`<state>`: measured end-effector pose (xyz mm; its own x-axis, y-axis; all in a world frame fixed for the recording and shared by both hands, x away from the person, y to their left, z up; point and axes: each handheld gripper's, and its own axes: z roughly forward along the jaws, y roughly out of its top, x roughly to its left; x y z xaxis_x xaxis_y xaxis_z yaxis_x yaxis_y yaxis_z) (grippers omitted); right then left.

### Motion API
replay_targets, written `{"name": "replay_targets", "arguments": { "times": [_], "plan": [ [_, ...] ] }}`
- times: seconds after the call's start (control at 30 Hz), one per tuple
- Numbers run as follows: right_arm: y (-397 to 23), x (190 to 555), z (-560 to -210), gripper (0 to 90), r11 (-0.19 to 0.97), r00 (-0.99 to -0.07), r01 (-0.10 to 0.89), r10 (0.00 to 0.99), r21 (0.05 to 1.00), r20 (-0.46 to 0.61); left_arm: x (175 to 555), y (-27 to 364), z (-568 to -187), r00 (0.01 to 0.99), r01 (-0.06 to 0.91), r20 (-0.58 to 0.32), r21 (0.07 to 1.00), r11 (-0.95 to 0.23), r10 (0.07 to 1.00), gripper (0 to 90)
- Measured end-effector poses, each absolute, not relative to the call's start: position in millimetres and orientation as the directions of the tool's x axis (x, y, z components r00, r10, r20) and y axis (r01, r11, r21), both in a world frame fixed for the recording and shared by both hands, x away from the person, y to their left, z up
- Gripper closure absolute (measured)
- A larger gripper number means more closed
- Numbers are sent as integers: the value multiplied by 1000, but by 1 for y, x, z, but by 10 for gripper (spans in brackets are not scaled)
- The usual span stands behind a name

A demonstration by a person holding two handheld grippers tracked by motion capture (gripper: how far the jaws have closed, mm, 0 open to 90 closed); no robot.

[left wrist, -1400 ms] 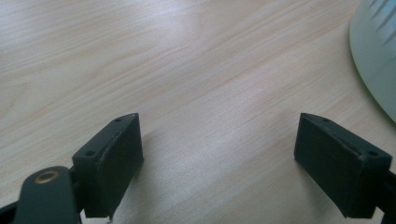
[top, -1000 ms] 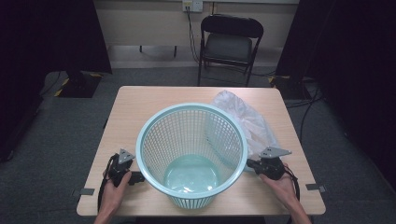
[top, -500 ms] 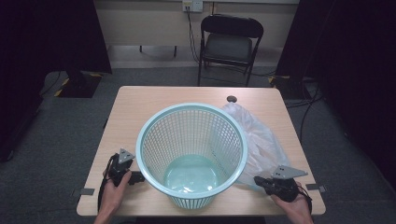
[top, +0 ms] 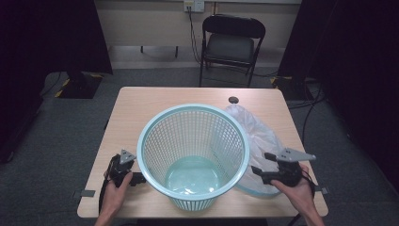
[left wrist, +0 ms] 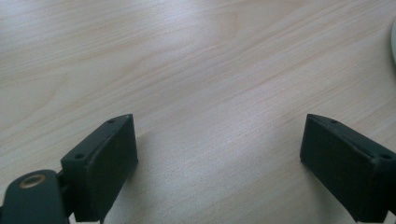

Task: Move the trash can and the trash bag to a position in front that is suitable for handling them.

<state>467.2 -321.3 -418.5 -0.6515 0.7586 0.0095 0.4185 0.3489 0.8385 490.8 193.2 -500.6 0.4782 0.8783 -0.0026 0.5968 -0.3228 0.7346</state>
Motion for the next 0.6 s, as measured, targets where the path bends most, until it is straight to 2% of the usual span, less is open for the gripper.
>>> {"name": "replay_targets", "arguments": {
  "times": [0.03,0.07,0.2,0.33,0.47,0.53,0.57,0.6],
  "plan": [
    [-321,467,-419,231,349,-651,418,759,839,9,491,193,-501,478,597,-3,735,-323,878,106],
    [-318,487,-419,212,352,-647,428,763,832,10,491,193,-501,479,597,-2,734,-324,878,106],
    [-310,523,-421,155,349,-640,444,768,825,19,491,193,-501,478,597,-3,735,-323,878,105],
    [-298,550,-435,146,381,-641,484,767,788,23,491,193,-501,478,597,-3,735,-323,878,105],
    [-290,563,-451,164,422,-623,526,782,738,-3,491,193,-501,479,597,-2,734,-324,878,105],
    [-291,568,-464,438,428,-620,558,785,711,14,491,193,-501,479,597,-2,734,-323,878,105],
    [-291,568,-464,438,428,-620,558,785,711,14,491,193,-501,479,597,-2,734,-323,878,105],
    [-292,565,-466,581,436,-630,552,776,711,14,491,193,-501,479,597,-2,734,-323,878,105]
  ]
}}
